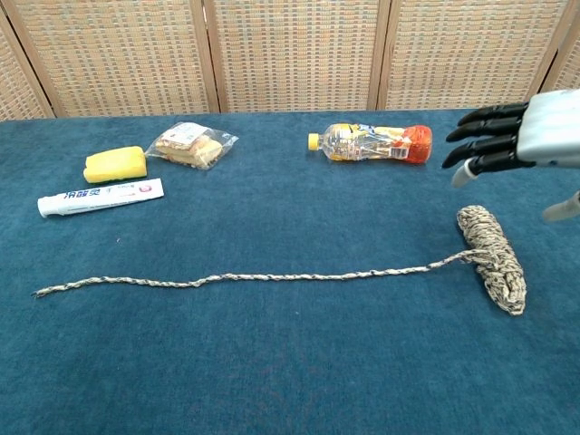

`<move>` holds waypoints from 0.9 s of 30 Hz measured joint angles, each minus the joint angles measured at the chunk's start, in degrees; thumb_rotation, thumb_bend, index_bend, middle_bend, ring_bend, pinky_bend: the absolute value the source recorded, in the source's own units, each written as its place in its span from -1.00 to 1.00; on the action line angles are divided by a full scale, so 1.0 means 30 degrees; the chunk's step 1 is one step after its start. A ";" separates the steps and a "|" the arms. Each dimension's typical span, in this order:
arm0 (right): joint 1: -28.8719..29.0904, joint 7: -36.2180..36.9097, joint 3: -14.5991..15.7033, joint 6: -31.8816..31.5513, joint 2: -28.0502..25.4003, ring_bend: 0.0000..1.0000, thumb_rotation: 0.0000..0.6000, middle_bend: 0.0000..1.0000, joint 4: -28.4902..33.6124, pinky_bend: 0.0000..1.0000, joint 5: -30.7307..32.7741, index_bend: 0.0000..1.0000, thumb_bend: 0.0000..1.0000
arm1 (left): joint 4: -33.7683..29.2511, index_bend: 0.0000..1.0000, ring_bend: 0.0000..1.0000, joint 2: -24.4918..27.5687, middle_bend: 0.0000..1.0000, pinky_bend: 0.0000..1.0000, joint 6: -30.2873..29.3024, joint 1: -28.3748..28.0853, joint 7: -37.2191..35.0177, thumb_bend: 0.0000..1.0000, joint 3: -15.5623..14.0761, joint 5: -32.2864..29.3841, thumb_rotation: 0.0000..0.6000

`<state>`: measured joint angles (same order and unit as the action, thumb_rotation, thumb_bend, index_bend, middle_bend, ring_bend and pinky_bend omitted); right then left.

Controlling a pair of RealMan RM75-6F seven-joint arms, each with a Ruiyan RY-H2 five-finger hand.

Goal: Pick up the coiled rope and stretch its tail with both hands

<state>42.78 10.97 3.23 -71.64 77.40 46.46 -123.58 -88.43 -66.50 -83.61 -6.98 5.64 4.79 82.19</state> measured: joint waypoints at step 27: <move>0.1340 0.4407 0.3973 0.0022 0.5739 -0.84 1.00 -0.57 -0.9305 -0.86 0.0590 -0.41 -0.67 | 0.0361 -1.00 -1.00 -0.0400 -1.00 -1.00 0.0680 -0.0372 0.0436 -1.00 0.0203 -0.0828 1.00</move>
<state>46.80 24.19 15.15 -71.57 94.62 18.54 -121.81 -87.35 -67.70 -81.57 -8.10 6.95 5.40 79.71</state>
